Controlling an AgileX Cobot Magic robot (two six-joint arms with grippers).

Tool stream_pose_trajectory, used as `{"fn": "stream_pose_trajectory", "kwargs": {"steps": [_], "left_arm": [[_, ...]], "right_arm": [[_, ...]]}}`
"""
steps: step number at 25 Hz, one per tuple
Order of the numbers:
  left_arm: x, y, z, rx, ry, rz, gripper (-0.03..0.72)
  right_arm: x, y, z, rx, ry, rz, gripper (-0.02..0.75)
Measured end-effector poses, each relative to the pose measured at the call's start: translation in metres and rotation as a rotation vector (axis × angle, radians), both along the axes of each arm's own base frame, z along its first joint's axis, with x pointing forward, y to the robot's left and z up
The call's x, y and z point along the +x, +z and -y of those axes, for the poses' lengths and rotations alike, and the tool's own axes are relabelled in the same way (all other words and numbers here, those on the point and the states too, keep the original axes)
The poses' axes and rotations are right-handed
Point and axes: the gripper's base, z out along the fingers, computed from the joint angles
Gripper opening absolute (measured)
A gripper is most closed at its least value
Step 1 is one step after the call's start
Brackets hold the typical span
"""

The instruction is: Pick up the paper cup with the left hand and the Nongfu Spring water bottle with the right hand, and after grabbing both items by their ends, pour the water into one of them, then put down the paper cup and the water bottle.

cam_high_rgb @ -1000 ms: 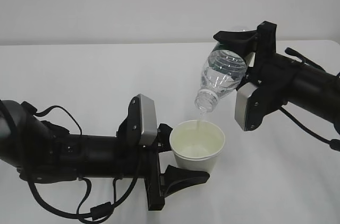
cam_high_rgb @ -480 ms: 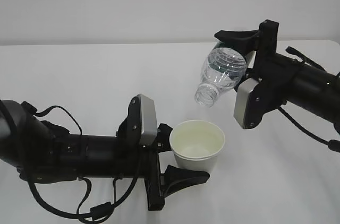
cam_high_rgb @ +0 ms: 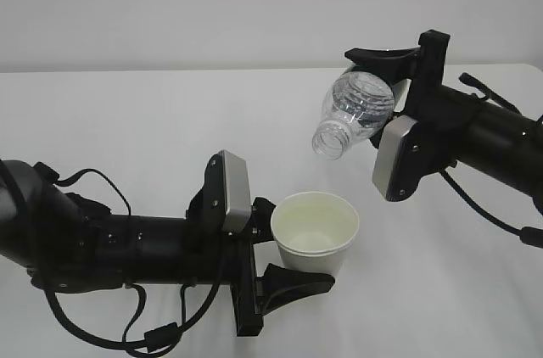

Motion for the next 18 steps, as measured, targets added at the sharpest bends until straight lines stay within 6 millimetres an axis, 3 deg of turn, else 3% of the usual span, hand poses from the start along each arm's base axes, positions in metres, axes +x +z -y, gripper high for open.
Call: {"fn": "stream_pose_trajectory", "kwargs": {"steps": [18], "left_arm": [[0.0001, 0.0000, 0.0000, 0.000, 0.002, 0.000, 0.477]], "right_arm": [[0.0006, 0.0003, 0.0007, 0.249, -0.009, -0.210, 0.491]]}}
